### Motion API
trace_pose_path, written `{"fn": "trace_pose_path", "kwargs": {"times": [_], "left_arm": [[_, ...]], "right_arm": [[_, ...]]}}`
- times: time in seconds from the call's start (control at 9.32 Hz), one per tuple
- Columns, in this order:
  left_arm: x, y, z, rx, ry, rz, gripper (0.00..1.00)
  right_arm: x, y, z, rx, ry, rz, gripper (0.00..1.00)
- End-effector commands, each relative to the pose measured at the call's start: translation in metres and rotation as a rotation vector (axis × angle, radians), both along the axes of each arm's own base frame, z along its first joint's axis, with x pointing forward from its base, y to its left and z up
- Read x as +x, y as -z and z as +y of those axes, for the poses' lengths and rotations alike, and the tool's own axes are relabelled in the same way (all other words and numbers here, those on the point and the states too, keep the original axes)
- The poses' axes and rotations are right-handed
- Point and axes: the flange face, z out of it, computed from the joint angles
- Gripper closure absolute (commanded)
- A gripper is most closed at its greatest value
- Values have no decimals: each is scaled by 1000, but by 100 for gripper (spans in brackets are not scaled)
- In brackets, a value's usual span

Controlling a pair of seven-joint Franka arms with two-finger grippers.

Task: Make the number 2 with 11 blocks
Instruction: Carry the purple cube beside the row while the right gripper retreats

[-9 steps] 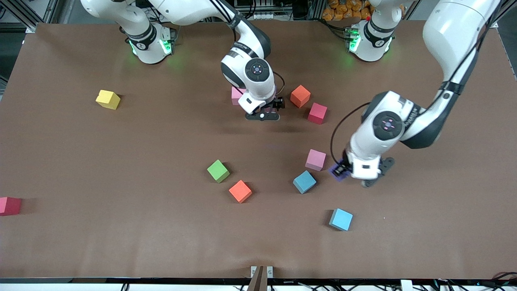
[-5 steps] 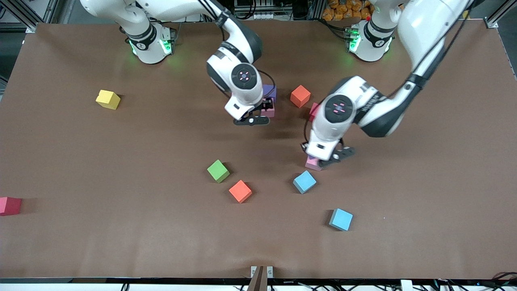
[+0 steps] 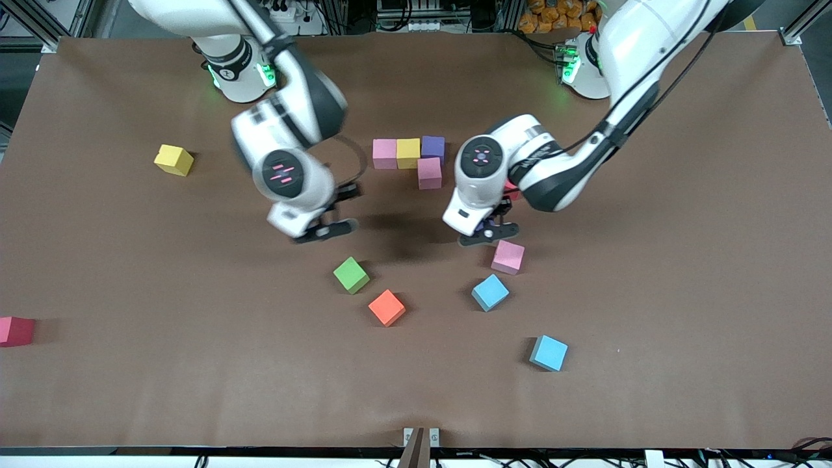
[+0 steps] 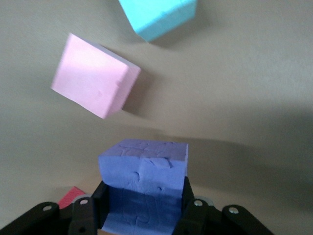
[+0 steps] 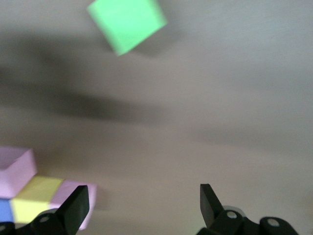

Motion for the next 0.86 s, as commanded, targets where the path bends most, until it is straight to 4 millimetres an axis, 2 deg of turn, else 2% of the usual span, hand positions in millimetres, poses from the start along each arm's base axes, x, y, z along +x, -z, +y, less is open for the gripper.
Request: {"fn": "trace_pose_path", "kwargs": {"times": [0.0, 0.11, 0.21, 0.32, 0.43, 0.54, 0.64, 0.75], "left_arm": [[-19, 25, -39, 60, 18, -50, 100], [-27, 38, -50, 95, 31, -68, 100], [-35, 43, -64, 94, 36, -85, 100], [-43, 47, -75, 84, 39, -92, 100], [-55, 53, -86, 82, 53, -91, 100], [-62, 53, -93, 81, 61, -96, 100], [-73, 53, -102, 81, 66, -102, 100], [-80, 53, -107, 77, 76, -105, 100]], "right_arm": [[35, -28, -66, -176, -36, -138, 0], [50, -41, -92, -230, -33, -188, 0], [66, -58, -133, -213, 16, -230, 0], [75, -70, -162, -182, 6, -271, 0], [84, -92, -198, -132, -20, -331, 0], [82, -117, -223, -34, -52, -344, 0], [68, -140, -243, -7, -71, -362, 0], [53, -163, -253, -13, -58, -385, 0]]}}
